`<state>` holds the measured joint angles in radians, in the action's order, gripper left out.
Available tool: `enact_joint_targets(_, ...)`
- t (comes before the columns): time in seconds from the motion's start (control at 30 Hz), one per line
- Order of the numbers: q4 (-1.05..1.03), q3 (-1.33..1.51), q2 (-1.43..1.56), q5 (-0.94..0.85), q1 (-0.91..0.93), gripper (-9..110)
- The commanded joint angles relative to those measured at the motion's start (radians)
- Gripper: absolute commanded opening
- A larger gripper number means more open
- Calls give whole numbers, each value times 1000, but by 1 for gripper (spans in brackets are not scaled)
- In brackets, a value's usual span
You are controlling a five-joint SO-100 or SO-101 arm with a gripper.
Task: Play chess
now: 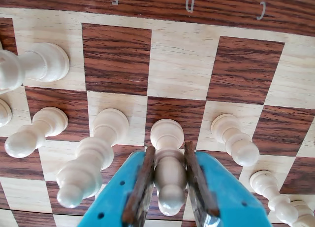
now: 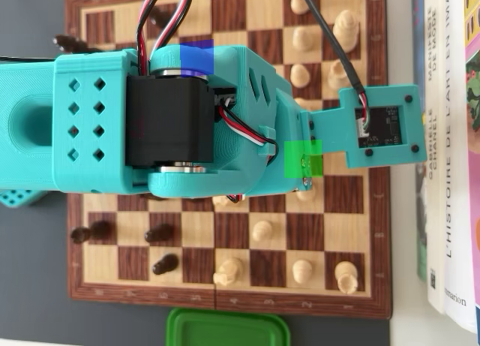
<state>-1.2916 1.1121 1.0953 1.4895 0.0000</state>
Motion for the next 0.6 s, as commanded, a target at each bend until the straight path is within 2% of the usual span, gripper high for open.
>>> enact_joint_targets(0.0,-3,-18,0,-5,0,5)
enact_joint_targets(0.23,-2,-18,0,-5,5,6)
enact_joint_targets(0.4,-5,-18,0,-5,0,13)
enact_joint_targets(0.57,5,-18,0,-5,-8,14)
